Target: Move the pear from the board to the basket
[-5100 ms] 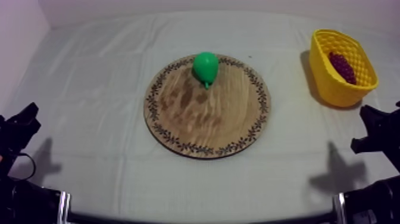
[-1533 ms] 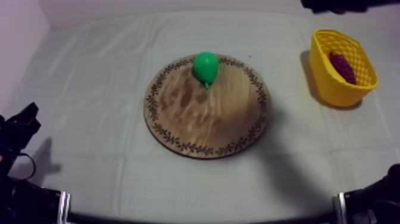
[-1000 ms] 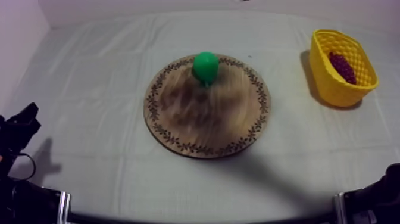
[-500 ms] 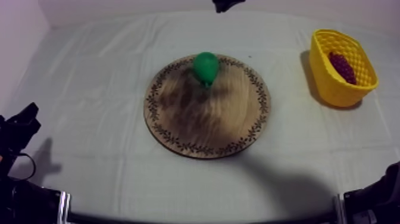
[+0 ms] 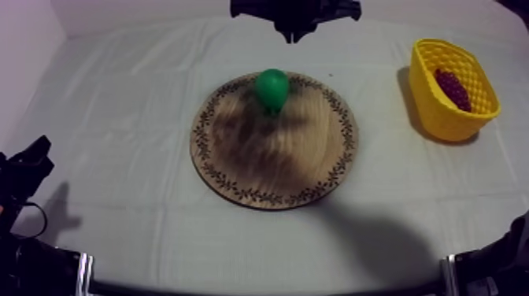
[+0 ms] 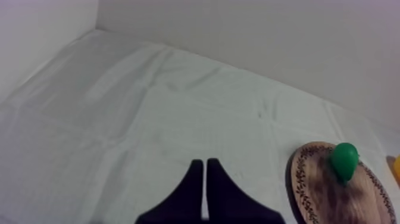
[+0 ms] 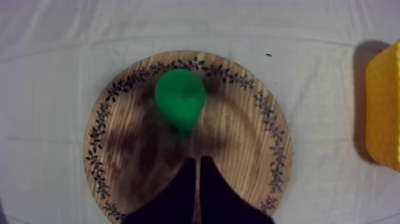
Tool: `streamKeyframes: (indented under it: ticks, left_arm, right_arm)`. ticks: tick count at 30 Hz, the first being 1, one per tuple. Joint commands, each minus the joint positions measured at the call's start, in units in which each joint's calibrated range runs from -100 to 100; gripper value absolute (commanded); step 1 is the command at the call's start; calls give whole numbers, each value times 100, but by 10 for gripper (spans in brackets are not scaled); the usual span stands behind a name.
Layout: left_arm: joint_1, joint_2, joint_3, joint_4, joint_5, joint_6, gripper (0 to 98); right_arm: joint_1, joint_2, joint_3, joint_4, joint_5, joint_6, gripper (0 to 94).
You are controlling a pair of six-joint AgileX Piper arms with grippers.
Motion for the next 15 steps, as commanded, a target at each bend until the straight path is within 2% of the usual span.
streamKeyframes:
  ticks: [1, 13, 15]
  left_arm:
    - [0, 0, 0, 0, -1, 1, 1]
    - [0, 0, 0, 0, -1, 1, 1]
    - [0, 0, 0, 0, -1, 1, 1]
  right_arm:
    - [3, 48, -45, -58, 11, 40, 2]
    - [22, 141, -219, -321, -30, 387, 5]
    - [41, 153, -223, -376, -24, 436, 42]
